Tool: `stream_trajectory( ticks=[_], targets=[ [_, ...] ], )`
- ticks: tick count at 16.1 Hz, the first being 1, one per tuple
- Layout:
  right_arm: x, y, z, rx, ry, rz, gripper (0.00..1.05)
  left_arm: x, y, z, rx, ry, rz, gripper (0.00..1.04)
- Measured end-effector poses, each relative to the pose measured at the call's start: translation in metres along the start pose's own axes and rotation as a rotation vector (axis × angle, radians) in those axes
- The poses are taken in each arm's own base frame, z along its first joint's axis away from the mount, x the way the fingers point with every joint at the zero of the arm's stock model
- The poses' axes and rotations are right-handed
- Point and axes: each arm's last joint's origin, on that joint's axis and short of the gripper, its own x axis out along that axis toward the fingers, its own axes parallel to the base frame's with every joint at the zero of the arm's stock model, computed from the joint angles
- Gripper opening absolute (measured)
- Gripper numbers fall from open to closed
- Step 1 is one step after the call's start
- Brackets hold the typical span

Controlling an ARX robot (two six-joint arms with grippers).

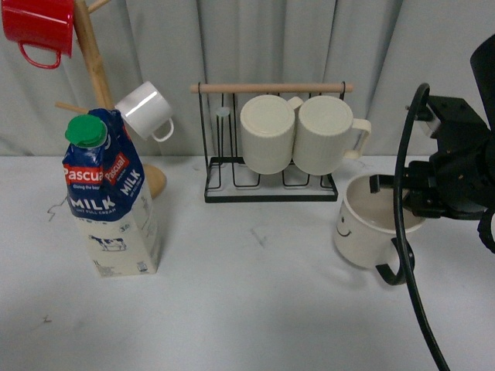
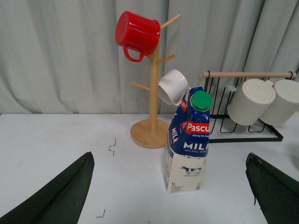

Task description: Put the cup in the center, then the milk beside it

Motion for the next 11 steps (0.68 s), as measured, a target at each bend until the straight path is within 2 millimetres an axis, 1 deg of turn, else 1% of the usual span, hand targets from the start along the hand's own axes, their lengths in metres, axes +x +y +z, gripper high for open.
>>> stream_trajectory(
  ticks=[1, 3, 5, 6, 9, 11],
  targets=[
    [-0.006, 0.012, 0.002, -0.014, -0.006, 0.021, 0.03, 0.0, 0.0, 0.0, 0.0, 0.0, 0.0, 0.98],
    [-0.01, 0.036, 0.004, -0.038, 0.007, 0.04, 0.03, 0.0, 0.0, 0.0, 0.0, 0.0, 0.0, 0.98],
    [-0.004, 0.058, 0.007, -0.049, 0.013, 0.044, 0.03, 0.0, 0.0, 0.0, 0.0, 0.0, 0.0, 0.98],
    [0.0, 0.066, 0.007, -0.049, 0.023, 0.047, 0.03, 0.0, 0.0, 0.0, 0.0, 0.0, 0.0, 0.98],
    [0.013, 0.08, -0.002, -0.043, 0.077, 0.036, 0.03, 0.0, 0.0, 0.0, 0.0, 0.0, 0.0, 0.98],
    [0.018, 0.08, -0.006, -0.034, 0.094, 0.017, 0.03, 0.0, 0.0, 0.0, 0.0, 0.0, 0.0, 0.98]
  ],
)
